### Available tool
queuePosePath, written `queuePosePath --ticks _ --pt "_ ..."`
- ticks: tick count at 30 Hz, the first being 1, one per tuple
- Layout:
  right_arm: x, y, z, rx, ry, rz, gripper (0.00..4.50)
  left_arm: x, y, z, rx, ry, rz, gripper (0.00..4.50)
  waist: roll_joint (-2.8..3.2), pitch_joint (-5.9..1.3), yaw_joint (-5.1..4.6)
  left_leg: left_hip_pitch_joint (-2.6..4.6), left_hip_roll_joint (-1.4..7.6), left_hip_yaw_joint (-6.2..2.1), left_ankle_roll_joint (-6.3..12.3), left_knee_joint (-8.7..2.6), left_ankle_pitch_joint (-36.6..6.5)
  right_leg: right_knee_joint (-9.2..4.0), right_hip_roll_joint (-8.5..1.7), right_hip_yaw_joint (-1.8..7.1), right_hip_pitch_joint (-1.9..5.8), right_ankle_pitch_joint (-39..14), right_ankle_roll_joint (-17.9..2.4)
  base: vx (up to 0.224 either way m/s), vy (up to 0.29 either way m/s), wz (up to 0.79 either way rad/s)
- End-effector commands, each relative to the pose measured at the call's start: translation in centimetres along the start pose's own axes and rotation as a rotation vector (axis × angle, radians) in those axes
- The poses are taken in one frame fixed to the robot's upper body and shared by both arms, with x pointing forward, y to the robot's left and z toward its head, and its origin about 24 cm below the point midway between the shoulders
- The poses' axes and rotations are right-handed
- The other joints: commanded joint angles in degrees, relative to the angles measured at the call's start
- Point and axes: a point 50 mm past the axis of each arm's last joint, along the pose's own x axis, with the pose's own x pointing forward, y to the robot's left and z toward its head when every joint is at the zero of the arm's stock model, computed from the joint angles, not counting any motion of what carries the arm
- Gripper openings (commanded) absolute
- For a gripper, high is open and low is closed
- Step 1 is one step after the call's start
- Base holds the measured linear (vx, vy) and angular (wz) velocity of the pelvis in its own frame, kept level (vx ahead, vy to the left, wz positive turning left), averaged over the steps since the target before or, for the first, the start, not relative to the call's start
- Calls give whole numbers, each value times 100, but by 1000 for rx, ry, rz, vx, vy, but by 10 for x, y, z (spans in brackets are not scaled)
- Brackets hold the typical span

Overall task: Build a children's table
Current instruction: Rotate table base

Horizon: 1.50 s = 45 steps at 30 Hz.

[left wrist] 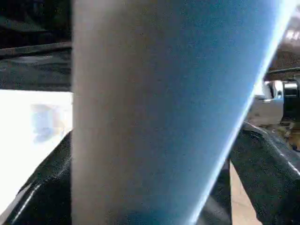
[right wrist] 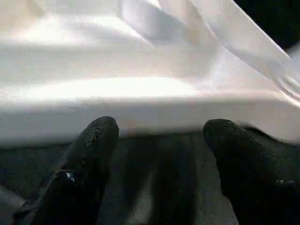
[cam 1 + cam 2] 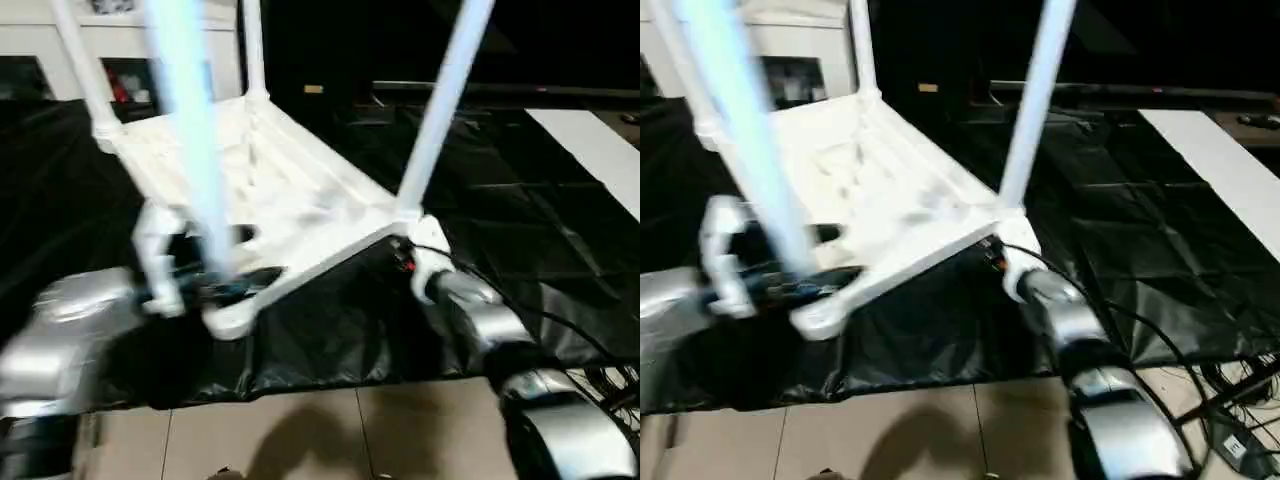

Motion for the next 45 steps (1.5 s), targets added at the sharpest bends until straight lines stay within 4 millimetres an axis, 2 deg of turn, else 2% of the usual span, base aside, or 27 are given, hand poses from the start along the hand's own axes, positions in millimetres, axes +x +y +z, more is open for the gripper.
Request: queuePosePath --ticks 1,3,4,5,6,10,12,17,19,21,23,24,26,28,29,30,31,32,33,35,37,38,39,41,42,44,45 --pt "2 -2 5 -8 -17 -17 342 23 -14 2 11 -10 -115 445 103 -366 7 20 116 0 -105 -413 -1331 -382 -278 318 301 -872 -1247 0 0 0" --pt "5 3 7 -14 -24 -5 342 40 -24 -1 -3 -19 -175 445 89 -370 8 17 115 2 -93 -407 -1307 -385 -285 316 309 -876 -1227 0 0 0" --pt "7 7 9 -13 -32 10 342 56 -35 -3 -9 -26 -229 445 85 -375 -3 14 117 7 -70 -405 -1274 -384 -285 318 309 -856 -1229 0 0 0" --pt "7 7 9 -13 -32 11 342 57 -35 -3 -9 -26 -230 445 77 -375 -3 7 121 7 -58 -402 -1249 -387 -285 318 319 -829 -1225 0 0 0" --pt "8 10 10 -14 -36 19 342 66 -40 -4 -12 -32 -254 445 87 -375 1 9 119 7 -52 -399 -1246 -387 -287 318 318 -820 -1228 0 0 0" --pt "10 17 10 -13 -47 50 342 95 -54 -4 -8 -52 -299 445 61 -375 -63 -36 111 -3 -3 -394 -1230 -413 -291 307 349 -925 -1179 0 0 0" --pt "10 18 9 -13 -46 52 342 100 -54 -3 1 -54 -288 445 69 -374 -93 -54 106 -5 19 -383 -1224 -434 -293 307 353 -1066 -1131 0 0 0" --pt "8 11 3 2 -33 9 342 119 -30 -6 80 -37 -89 445 82 -376 -119 -43 107 -17 65 -373 -1330 -473 -290 296 345 -1219 -1085 0 0 0" --pt "7 9 2 1 -32 5 342 120 -25 -7 96 -24 -55 445 86 -386 -109 -38 104 -23 90 -369 -1269 -457 -290 293 347 -1157 -1105 0 0 0" --pt "3 1 0 -6 -26 -29 342 119 -12 -9 131 8 32 445 97 -392 -104 -14 107 -10 141 -359 -1216 -451 -269 293 325 -957 -1178 0 0 0" --pt "-1 -9 -2 -4 -23 -69 342 116 1 -12 156 53 130 445 114 -400 -68 -9 112 -14 167 -358 -1122 -412 -278 294 339 -683 -1282 0 0 0" --pt "-1 -9 -2 -4 -23 -69 342 116 1 -12 156 53 130 445 107 -394 -73 -12 111 -7 169 -358 -1148 -416 -272 294 338 -697 -1298 0 0 0" --pt "-7 -21 -4 1 -20 -108 342 111 15 -14 194 70 204 445 106 -389 -53 -13 100 -11 176 -359 -1218 -438 -279 287 339 -852 -1278 0 0 0" --pt "-17 -37 -8 12 -21 -123 342 102 20 -13 187 54 163 445 101 -386 -27 0 91 -10 141 -359 -1341 -462 -289 286 342 -1094 -1215 0 0 0" --pt "-25 -45 -9 21 -33 -100 342 95 19 -14 174 50 89 445 96 -389 -18 -20 78 -9 148 -354 -1316 -469 -290 285 363 -1114 -1181 0 0 0" --pt "-25 -45 -9 21 -33 -100 342 95 19 -14 174 50 89 445 97 -395 -3 -15 83 -7 159 -349 -1298 -459 -295 288 362 -1096 -1174 0 0 0" --pt "-29 -49 -9 15 -43 -69 342 90 18 -16 162 61 19 445 210 -392 7 -12 87 -20 158 -352 -1268 -438 -292 289 350 -1029 -1214 0 0 0" --pt "-31 -50 -9 8 -47 -58 342 89 18 -17 159 65 -10 445 193 -403 4 -2 82 -4 176 -342 -1238 -459 -281 288 346 -914 -1234 0 0 0" --pt "-35 -51 -9 -11 -49 -26 342 85 18 -18 147 83 -61 445 187 -410 -3 -13 77 -6 210 -337 -1183 -415 -266 289 357 -692 -1334 0 0 0" --pt "-38 -52 -9 -33 -53 14 342 82 18 -20 145 108 -103 445 185 -407 -9 -14 83 -7 261 -337 -1202 -411 -274 284 355 -669 -1425 0 0 0" --pt "-45 -50 -8 -76 -64 92 342 75 22 -23 165 159 -155 445 200 -391 37 -12 100 1 325 -337 -1183 -418 -282 287 360 -703 -1472 0 0 0" --pt "-48 -49 -8 -95 -67 134 342 73 25 -24 171 184 -170 445 254 -388 59 -8 94 3 333 -336 -1167 -423 -271 283 357 -715 -1463 0 0 0" --pt "-52 -48 -7 -119 -70 177 342 70 30 -25 188 210 -175 445 259 -382 78 3 87 16 376 -333 -1199 -454 -235 278 355 -725 -1387 0 0 0" --pt "-60 -46 -7 -158 -65 259 342 66 39 -25 222 264 -171 430 264 -378 122 5 86 10 411 -330 -1187 -445 -233 278 365 -700 -1330 0 0 0" --pt "-67 -44 -6 -179 -55 319 342 63 46 -25 250 309 -157 408 261 -374 148 10 83 14 414 -332 -1205 -458 -231 279 364 -797 -1283 0 0 0" --pt "-71 -43 -6 -194 -51 353 342 61 50 -25 280 339 -154 391 255 -380 189 5 91 4 385 -337 -1207 -464 -258 282 375 -941 -1203 0 0 0" --pt "-74 -41 -5 -205 -45 384 342 59 53 -24 297 364 -156 382 262 -386 188 4 114 -5 332 -343 -1190 -452 -294 283 362 -1003 -1235 0 0 0"
